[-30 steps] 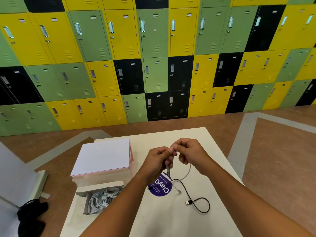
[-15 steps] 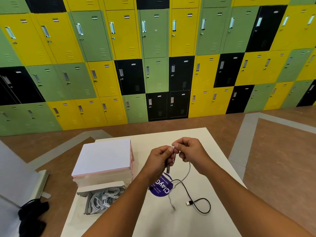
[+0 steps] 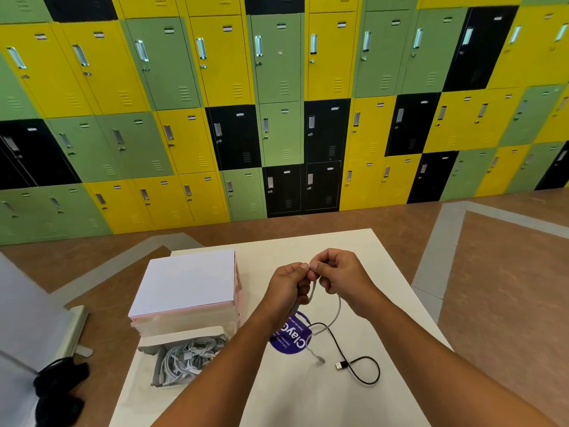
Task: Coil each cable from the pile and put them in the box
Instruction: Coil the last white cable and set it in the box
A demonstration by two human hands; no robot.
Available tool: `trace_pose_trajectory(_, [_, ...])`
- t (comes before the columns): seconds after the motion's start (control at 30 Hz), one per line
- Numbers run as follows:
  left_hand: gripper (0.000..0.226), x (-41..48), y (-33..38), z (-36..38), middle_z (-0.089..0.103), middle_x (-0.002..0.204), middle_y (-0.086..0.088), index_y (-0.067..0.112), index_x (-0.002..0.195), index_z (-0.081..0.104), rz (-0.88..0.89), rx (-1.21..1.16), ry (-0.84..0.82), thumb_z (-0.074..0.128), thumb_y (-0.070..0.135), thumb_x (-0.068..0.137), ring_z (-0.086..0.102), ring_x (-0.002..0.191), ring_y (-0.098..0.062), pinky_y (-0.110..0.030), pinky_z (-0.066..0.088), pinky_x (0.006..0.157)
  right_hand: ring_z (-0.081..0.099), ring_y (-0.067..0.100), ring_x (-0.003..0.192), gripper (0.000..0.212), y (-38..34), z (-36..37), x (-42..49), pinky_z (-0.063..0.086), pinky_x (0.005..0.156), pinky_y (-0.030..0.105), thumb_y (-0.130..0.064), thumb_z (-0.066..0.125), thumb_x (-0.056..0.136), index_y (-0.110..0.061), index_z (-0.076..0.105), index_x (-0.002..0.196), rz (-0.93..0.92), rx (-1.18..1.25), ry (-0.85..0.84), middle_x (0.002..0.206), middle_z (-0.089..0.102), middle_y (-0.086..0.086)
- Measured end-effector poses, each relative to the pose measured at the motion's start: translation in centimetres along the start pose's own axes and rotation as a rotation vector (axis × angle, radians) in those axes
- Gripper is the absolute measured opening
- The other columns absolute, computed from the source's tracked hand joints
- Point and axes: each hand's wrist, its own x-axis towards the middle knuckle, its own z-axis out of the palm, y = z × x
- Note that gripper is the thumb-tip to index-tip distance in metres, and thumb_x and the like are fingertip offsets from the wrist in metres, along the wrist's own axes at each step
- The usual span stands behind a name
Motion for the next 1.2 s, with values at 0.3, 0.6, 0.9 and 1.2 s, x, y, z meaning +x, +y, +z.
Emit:
trace_pose_trajectory(0.3, [0.034,-0.1,-0.2,-0.7,0.042,0.061,-0.002,0.004,0.084,0.066,-0.003,-0.09,-0.039,0.043,0.015,0.107,0.037,0.05,-0.011,-0.027,0.037,0.052,0.055,0.018,0.059,0.013,0.5,-0.3,-0.1,0.041,0.05,0.026,-0.012,0.058,0.099,-0.008,0.07,0.096,-0.002,0.057,-0.031,0.078,0.069,0.007])
trace_pose_trajectory(0.6, [0.032,0.9,0.8,0.0,0.037,0.063,-0.002,0.0,0.09,0.063,0.011,-0.456,0.124,0.04,0.015,0.107,0.035,0.052,-0.009,-0.022,0.039,0.051,0.045,0.015,0.049,0.022,2.2,0.6,-1.1,0.035,0.046,0.025,-0.022,0.054,0.103,-0.013,0.073,0.097,0.132,-0.047,-0.073,0.067,0.062,0.008])
trace_pose_trajectory(0.9, [0.027,1.3,-1.0,-0.9,0.067,0.08,-0.004,0.011,0.1,0.073,0.147,-0.037,0.377,0.047,0.017,0.106,0.069,0.075,-0.016,-0.034,0.06,0.083,0.054,0.004,0.054,0.022,1.4,2.2,-2.4,0.042,0.052,0.018,-0.024,0.056,0.098,-0.019,0.074,0.087,0.134,-0.402,-0.253,0.064,0.06,-0.006])
trace_pose_trajectory(1.2, [0.027,0.4,-1.1,-1.3,0.074,0.08,-0.004,0.011,0.094,0.075,0.161,0.259,0.074,0.051,0.015,0.104,0.07,0.074,-0.014,-0.025,0.056,0.07,0.069,0.016,0.076,0.017,-1.1,0.5,-1.0,0.056,0.076,0.039,-0.025,0.067,0.09,-0.017,0.075,0.077,-0.053,-0.588,-0.139,0.076,0.073,-0.001])
